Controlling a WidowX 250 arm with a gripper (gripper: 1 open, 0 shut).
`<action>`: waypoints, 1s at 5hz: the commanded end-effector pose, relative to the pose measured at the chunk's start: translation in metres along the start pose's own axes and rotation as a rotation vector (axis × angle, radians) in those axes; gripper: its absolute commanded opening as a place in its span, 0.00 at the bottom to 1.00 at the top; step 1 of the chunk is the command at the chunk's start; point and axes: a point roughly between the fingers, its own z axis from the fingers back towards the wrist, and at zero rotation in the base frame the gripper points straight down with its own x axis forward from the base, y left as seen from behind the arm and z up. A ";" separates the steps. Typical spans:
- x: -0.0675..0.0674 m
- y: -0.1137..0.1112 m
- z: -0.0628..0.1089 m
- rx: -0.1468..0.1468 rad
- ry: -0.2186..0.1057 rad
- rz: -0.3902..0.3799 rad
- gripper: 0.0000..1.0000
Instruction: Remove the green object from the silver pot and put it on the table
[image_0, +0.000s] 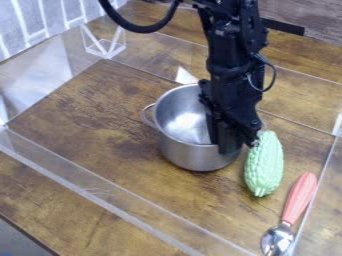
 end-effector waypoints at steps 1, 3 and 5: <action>-0.001 0.005 0.032 0.033 -0.065 0.046 0.00; 0.031 0.002 0.033 0.038 -0.069 -0.021 1.00; 0.034 0.019 0.031 0.021 -0.083 -0.126 0.00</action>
